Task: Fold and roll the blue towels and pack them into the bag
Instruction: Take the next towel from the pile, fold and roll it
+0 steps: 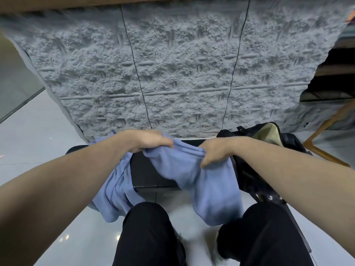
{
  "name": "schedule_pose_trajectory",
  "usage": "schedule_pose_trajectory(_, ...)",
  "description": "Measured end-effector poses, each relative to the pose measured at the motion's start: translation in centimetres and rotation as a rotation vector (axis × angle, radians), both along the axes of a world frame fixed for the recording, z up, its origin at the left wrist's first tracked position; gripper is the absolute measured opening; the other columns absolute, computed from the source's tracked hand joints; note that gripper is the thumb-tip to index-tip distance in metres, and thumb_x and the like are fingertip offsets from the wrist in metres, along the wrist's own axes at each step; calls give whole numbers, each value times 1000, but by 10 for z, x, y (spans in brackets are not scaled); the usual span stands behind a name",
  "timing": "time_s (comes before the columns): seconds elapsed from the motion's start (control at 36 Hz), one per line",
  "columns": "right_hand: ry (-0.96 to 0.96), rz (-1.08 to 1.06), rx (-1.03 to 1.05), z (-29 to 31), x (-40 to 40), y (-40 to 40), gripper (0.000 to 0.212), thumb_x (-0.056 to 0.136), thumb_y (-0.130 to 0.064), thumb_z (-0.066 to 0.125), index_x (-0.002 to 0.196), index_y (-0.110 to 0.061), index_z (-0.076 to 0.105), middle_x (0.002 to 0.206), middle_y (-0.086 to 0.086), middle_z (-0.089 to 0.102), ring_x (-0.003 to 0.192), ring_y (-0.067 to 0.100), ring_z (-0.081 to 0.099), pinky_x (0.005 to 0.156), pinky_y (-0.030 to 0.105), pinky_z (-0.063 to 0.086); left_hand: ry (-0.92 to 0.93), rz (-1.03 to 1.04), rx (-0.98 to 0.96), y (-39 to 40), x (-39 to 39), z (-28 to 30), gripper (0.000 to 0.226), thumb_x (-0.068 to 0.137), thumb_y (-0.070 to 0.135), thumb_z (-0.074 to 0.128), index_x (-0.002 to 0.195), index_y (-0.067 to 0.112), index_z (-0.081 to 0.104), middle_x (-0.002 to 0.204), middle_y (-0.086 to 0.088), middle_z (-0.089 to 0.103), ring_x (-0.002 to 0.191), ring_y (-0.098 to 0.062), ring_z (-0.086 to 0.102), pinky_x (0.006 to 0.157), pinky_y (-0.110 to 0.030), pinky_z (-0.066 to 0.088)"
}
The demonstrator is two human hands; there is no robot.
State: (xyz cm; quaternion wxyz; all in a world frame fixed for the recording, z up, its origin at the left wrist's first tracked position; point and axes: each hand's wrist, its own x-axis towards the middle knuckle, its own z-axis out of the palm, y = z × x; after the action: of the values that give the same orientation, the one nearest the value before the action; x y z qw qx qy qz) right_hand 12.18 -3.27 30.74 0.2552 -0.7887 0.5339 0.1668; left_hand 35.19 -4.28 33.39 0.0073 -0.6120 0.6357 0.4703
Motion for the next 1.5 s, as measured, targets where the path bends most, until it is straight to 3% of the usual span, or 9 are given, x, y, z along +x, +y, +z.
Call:
schedule_pose_trajectory(0.14,-117,-168,-171,-2,0,-19,7,86,-16,53,81,-11,53,77,7,58,72,26,54,60,30,41,319,239,-54,-10,5,-19,36,82,15,64,117,8,62,112,-15,69,103,-30,65,93,-43,49)
schedule_pose_trajectory(0.33,-284,-291,-308,11,2,-50,8,88,-11,50,94,-14,53,91,6,61,84,25,56,68,30,43,426,327,-180,-27,-6,-5,22,93,4,41,99,3,62,68,-20,55,53,-27,47,45,-26,40)
schedule_pose_trajectory(0.47,-343,-299,-370,30,9,-73,8,89,-10,51,89,-18,50,87,2,57,83,25,54,69,29,40,395,401,-301,-55,-12,17,19,92,6,38,77,17,41,54,-1,29,37,-11,21,41,-18,16)
schedule_pose_trajectory(0.81,-400,-351,-536,85,30,-142,29,90,-11,54,119,-10,51,111,13,62,97,33,59,77,37,48,405,387,-606,-121,-6,77,14,92,8,44,90,18,55,61,0,43,47,-12,37,39,-16,27)
schedule_pose_trajectory(1.08,-537,-346,-658,108,42,-163,26,84,-18,61,103,-19,43,109,10,57,88,26,50,70,35,42,501,379,-799,-135,6,106,17,90,7,51,104,7,62,83,-2,62,72,-8,60,53,-16,46)
schedule_pose_trajectory(1.22,-625,-412,-555,91,38,-143,34,82,-23,70,98,-12,43,91,8,54,78,24,50,58,33,37,478,244,-769,-105,11,86,11,76,4,52,79,13,58,61,9,56,53,7,50,52,-15,40)
schedule_pose_trajectory(1.31,-718,-435,-404,79,33,-123,36,83,-22,72,94,-12,39,83,5,50,70,22,48,54,31,42,352,209,-683,-85,15,71,24,82,3,57,67,16,44,50,11,41,45,0,39,50,-23,29)
schedule_pose_trajectory(1.42,-730,-454,-306,64,24,-93,38,83,-19,73,89,-14,37,77,2,48,65,17,44,48,26,39,398,148,-523,-61,23,51,21,87,36,72,84,19,60,76,6,68,72,-3,65,64,-21,50)
schedule_pose_trajectory(1.5,-720,-452,-150,48,17,-72,35,80,-20,78,84,-19,43,73,1,55,61,18,51,52,28,41,340,188,-510,-47,22,32,48,91,55,58,72,13,46,63,3,49,61,-6,53,60,-19,38)
